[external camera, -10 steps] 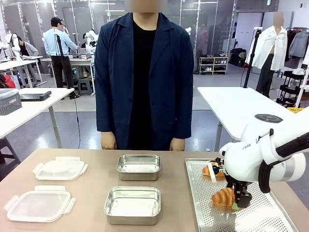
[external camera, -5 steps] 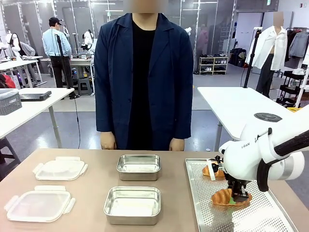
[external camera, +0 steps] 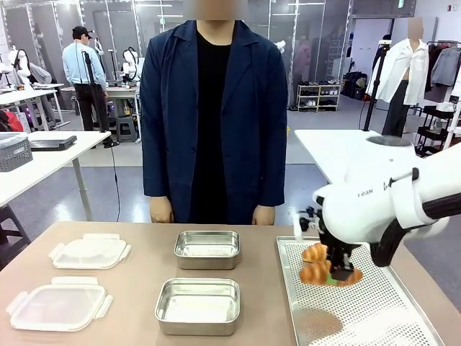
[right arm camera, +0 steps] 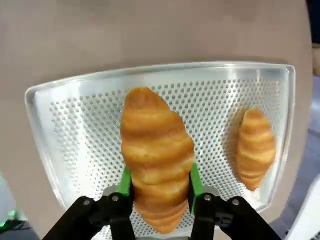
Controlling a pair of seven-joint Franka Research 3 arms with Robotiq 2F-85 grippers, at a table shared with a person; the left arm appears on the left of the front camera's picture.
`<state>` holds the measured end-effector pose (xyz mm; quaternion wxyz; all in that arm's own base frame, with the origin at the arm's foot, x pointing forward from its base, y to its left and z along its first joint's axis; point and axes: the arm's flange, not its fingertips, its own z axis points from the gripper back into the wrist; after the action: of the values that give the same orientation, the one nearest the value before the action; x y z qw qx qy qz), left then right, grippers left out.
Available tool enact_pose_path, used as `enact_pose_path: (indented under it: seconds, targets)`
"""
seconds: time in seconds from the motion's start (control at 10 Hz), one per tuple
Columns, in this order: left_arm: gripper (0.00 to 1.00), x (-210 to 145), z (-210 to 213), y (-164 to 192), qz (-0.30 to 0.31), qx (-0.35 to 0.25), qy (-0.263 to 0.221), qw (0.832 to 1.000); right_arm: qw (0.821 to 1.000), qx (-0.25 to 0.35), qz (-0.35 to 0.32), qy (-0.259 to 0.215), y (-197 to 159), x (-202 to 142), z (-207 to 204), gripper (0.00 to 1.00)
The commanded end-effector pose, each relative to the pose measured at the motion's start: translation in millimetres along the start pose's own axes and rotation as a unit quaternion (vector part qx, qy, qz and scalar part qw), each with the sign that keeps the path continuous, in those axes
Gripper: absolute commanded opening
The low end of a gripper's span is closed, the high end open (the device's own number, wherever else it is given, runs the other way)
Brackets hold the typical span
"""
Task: Place the bread into the airtight container.
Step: Pick up a Butter Roll and place it into an empty Airtight Container.
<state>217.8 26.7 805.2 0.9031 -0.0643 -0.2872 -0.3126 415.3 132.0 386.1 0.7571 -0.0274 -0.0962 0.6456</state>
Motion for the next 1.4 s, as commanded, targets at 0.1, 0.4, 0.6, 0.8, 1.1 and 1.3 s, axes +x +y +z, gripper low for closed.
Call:
enact_pose_path:
  seconds: [0.1,0.4,0.6,0.8,1.1,1.3]
  targets:
    - [1.00,0,1,-1,-0.005,-0.003,-0.001,1.000,1.000,-0.011,-0.007,0.025,26,84,30,0.51]
    - [1.00,0,1,-1,-0.005,-0.003,-0.001,1.000,0.999,-0.038,-0.027,0.025,46,166,43,0.51]
    - [1.00,0,1,-1,-0.005,-0.003,-0.001,1.000,0.998,-0.030,-0.037,0.038,56,207,35,0.51]
    - [1.00,0,1,-1,-0.005,-0.003,-0.001,1.000,0.999,-0.010,-0.022,0.040,74,246,17,0.51]
    - [1.00,0,1,-1,-0.005,-0.003,-0.001,1.000,0.999,-0.001,-0.036,0.032,91,277,-3,0.51]
    - [1.00,0,1,-1,-0.005,-0.003,-0.001,1.000,0.999,0.008,-0.021,0.029,98,284,-22,0.51]
